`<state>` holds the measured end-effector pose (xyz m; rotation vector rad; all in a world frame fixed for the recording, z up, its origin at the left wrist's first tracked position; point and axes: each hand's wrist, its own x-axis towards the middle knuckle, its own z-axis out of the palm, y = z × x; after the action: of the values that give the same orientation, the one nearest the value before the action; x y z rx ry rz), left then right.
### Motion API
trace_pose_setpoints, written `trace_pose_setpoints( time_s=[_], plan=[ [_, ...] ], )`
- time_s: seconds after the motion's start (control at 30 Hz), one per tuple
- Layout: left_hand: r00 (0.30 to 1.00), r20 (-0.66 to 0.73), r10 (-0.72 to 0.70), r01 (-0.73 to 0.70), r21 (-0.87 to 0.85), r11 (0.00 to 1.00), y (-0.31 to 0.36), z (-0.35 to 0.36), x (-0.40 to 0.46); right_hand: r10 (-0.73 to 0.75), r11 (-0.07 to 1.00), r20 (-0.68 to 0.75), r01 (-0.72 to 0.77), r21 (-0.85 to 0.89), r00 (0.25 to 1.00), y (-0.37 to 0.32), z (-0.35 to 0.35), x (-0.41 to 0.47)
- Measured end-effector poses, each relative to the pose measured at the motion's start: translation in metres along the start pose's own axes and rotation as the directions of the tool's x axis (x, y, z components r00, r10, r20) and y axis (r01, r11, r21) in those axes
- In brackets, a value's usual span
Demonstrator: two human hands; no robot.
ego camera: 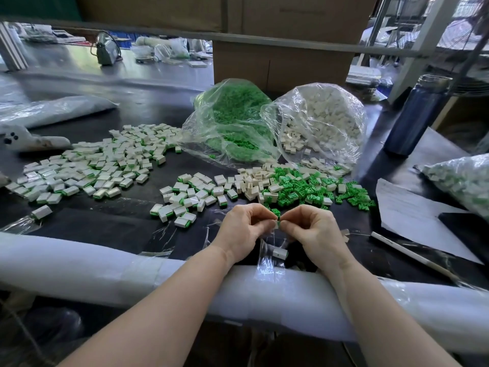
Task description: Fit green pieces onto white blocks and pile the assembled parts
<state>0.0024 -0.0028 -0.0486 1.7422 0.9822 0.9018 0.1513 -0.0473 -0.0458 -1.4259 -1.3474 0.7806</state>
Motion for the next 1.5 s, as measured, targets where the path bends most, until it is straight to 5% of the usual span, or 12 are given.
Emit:
trace_pose_setpoints(
  time_s=[0.7,0.9,1.17,1.5],
  plan=[
    [0.99,0.121,0.068,-0.085,0.14,0.987,0.0041,0.0021,-0.0035,0.022,0.997,0.093,-0.029,0.065,0.995,0.0003,-0.003,-0.001],
    [0.997,0.049,0.052,-0.054,0.053,0.997,0.0052,0.0026,-0.0033,0.011,0.993,0.018,-0.013,0.12,1.0,0.0011,-0.003,0.0008],
    [0.997,0.003,0.083,-0.082,0.151,0.985,-0.0005,0.0028,-0.0021,0.072,0.968,0.013,-0.073,0.241,0.997,0.0019,-0.0041,0.0001],
    [0.998,0.06,-0.012,0.001,0.182,0.983,-0.0032,-0.0014,0.0008,0.113,0.989,0.028,-0.115,0.089,0.993,0.0,0.001,-0.0007]
  ],
)
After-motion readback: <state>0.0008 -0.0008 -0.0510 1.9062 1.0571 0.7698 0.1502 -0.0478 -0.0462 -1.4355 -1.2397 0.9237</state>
